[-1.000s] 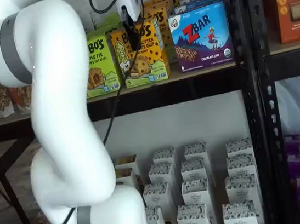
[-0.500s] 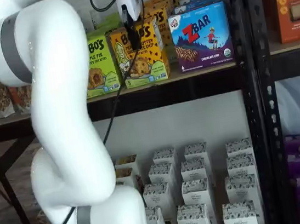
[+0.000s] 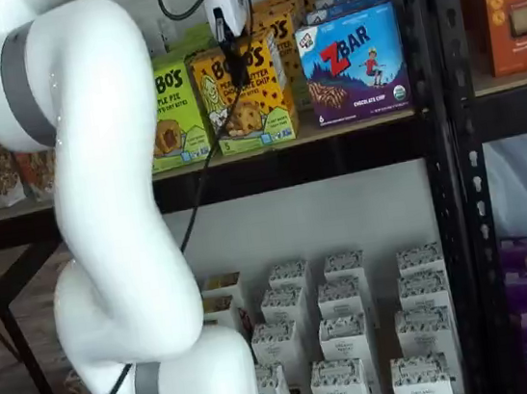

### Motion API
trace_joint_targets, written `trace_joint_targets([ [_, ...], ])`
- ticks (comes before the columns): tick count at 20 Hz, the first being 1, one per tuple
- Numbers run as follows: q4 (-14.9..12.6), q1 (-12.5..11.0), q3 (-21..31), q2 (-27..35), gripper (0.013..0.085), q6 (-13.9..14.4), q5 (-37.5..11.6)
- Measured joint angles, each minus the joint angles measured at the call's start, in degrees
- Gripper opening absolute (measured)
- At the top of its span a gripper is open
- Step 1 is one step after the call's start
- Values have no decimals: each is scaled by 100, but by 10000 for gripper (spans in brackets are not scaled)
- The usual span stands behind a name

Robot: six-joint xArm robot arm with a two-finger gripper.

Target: Pick up the orange box on the top shelf, the fifth box from the left

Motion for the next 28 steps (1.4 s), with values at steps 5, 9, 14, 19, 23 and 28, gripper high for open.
trace_joint_targets([
  [5, -14, 13, 1, 7, 490, 11, 2],
  [9, -14, 22, -24, 24, 490, 20, 31],
  [14, 114, -13, 12, -13, 410, 4, -27],
  [19, 162, -26, -33, -1, 290, 1, 28],
  [23, 131, -21, -98, 33, 250, 4, 110],
  [28, 103, -9, -112, 0, 250, 16, 133],
])
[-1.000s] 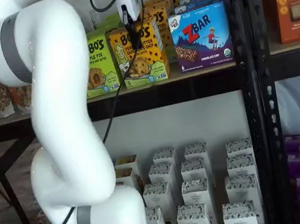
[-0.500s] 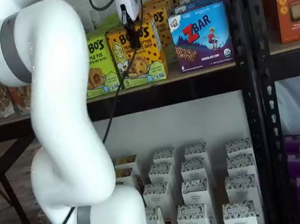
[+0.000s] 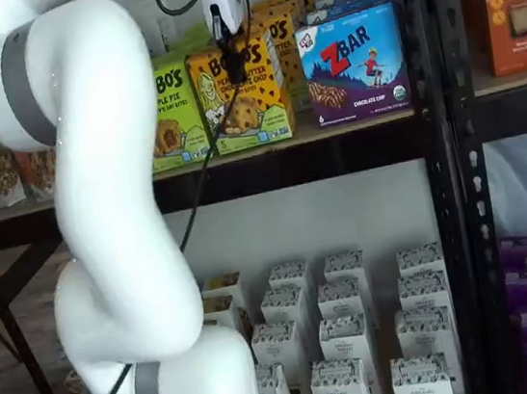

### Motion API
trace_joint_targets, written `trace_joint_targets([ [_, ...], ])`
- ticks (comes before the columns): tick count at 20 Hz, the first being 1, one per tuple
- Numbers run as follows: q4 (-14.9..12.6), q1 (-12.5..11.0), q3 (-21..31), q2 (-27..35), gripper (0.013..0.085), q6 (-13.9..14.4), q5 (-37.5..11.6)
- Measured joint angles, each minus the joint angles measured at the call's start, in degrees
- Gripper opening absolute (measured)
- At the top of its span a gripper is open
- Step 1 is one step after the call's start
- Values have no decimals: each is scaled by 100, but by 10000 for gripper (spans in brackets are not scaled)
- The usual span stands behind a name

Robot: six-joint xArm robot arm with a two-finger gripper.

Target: Pick up the orange box on the top shelf, the fifth box from the left

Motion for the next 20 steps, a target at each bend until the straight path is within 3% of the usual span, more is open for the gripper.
trace_joint_targets([
  [12, -41, 88, 72, -509, 250, 115, 328],
  [20, 42, 118, 143, -1028, 250, 208, 895],
])
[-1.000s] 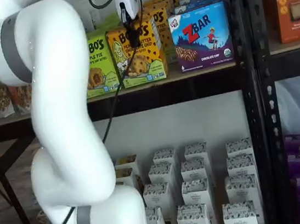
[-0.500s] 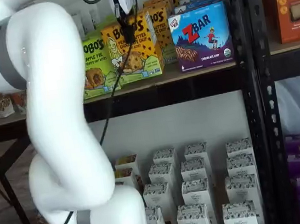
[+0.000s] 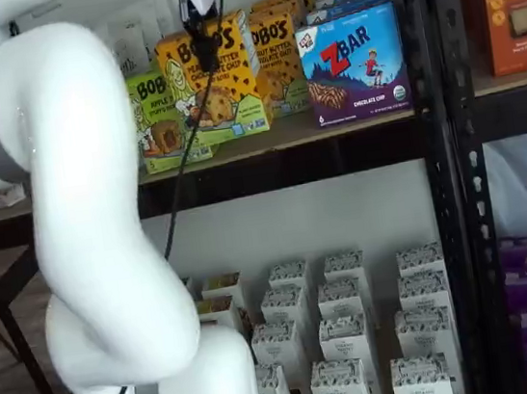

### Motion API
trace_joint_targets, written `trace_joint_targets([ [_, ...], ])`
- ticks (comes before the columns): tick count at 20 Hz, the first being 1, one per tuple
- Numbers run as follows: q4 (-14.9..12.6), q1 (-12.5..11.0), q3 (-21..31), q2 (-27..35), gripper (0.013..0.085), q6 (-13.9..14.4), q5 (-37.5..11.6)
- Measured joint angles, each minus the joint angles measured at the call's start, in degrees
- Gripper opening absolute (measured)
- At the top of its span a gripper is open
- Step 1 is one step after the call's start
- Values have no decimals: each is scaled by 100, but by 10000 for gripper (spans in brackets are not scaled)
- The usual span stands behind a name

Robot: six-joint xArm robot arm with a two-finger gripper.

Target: Pick up the orange box on the top shelf, the fifth box from the left

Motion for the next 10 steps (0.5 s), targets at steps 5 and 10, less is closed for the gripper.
trace_joint_targets([
  [5, -31, 47, 264, -420, 250, 51, 185],
  [10, -11, 78, 590, -869, 250, 102, 321],
])
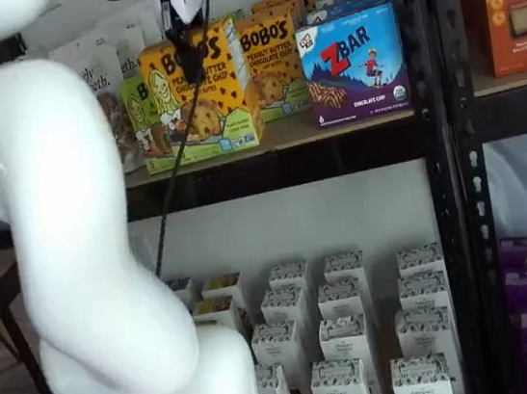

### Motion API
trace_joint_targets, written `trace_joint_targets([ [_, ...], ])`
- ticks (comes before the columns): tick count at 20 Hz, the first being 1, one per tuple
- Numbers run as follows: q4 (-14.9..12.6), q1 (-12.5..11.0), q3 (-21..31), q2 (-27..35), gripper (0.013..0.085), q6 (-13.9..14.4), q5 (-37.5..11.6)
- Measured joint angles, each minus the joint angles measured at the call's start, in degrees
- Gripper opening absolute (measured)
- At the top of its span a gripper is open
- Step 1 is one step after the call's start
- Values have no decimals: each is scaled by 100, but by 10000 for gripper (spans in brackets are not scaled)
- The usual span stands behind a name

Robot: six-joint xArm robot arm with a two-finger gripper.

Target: Pick up the orange box on the top shelf, the fifth box from the left

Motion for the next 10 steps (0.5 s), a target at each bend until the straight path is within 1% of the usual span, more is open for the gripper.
trace_joint_targets([
  [10, -160, 97, 663, -828, 250, 50, 69],
])
